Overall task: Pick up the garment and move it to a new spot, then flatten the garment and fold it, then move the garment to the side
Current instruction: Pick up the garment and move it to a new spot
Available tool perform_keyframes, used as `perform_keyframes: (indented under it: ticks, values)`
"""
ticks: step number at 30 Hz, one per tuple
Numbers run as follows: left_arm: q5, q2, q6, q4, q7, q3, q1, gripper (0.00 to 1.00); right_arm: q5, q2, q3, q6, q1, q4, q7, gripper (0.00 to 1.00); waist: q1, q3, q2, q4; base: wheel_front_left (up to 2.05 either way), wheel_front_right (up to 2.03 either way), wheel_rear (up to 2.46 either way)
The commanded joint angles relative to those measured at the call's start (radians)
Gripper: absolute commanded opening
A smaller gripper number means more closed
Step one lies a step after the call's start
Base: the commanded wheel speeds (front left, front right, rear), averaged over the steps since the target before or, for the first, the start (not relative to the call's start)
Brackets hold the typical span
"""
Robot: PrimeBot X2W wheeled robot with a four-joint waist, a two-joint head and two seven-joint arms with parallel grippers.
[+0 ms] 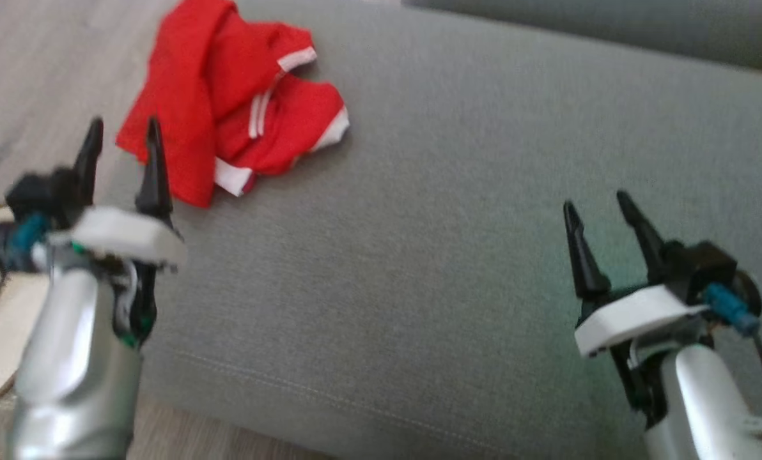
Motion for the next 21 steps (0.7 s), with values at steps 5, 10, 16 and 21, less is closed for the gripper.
perform_keyframes:
  ticks: [5,10,16,21]
  values:
    - [-0.035,0.039,-0.046,0.168,0.044,0.032,-0.207,1.0,-0.024,-0.019,0.017,-0.001,-0.077,-0.073,0.025,1.0,-0.0001,0.134,0.0,-0.076,0.0,0.0,0.0]
    - [-0.065,0.056,-0.065,0.406,0.069,0.049,-0.325,1.0,-0.028,-0.032,0.016,-0.001,-0.096,-0.096,0.042,1.0,-0.0001,0.178,0.0,-0.106,0.0,0.0,0.0]
    - [-0.081,0.075,-0.056,0.611,0.088,0.063,-0.405,1.0,-0.029,-0.038,0.015,-0.001,-0.106,-0.114,0.054,1.0,-0.0001,0.208,0.0,-0.128,0.0,0.0,0.0]
    - [-0.097,0.091,-0.034,0.738,0.065,0.08,-0.461,0.65,-0.028,-0.042,0.013,-0.001,-0.113,-0.127,0.06,1.0,-0.0001,0.23,0.0,-0.138,0.0,0.0,0.0]
